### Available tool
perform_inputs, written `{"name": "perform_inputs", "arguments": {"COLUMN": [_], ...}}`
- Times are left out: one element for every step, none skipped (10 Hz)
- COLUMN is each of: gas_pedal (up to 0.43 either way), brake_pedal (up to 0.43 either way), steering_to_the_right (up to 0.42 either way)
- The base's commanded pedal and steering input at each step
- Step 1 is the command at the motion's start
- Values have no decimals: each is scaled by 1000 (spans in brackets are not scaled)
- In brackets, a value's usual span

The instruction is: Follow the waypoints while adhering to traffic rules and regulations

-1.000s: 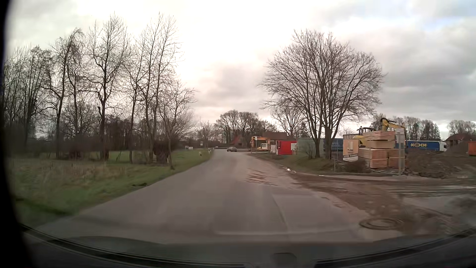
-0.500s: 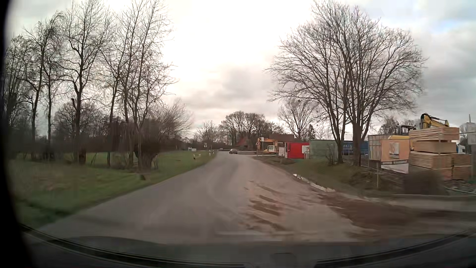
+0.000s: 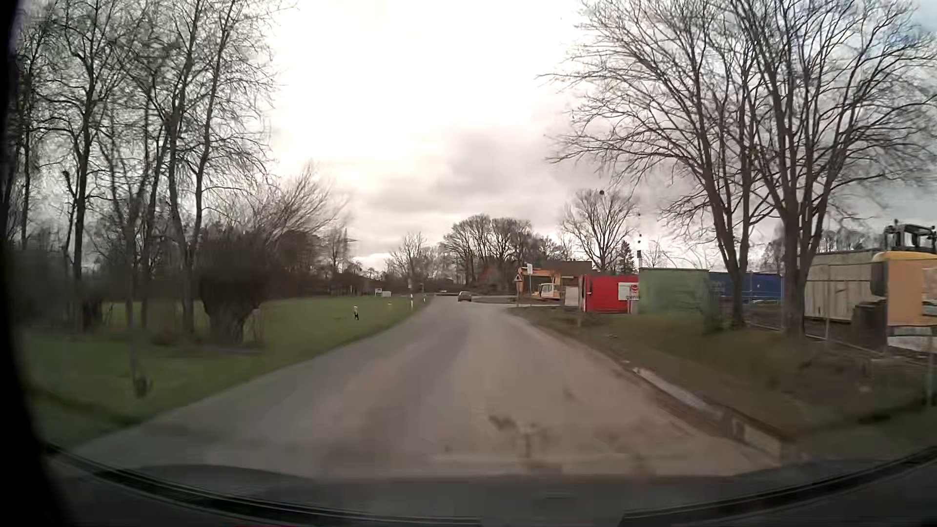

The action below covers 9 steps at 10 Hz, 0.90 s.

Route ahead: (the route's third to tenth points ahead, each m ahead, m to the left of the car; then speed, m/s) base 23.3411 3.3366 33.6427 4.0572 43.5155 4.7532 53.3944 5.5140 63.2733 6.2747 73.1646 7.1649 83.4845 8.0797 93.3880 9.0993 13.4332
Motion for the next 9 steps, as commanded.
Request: {"name": "perform_inputs", "arguments": {"gas_pedal": [157, 157, 157, 157, 157, 157, 157, 157, 157], "brake_pedal": [0, 0, 0, 0, 0, 0, 0, 0, 0], "steering_to_the_right": [-11, -12, -12, -12, -12, -12, -12, -12, -12]}}
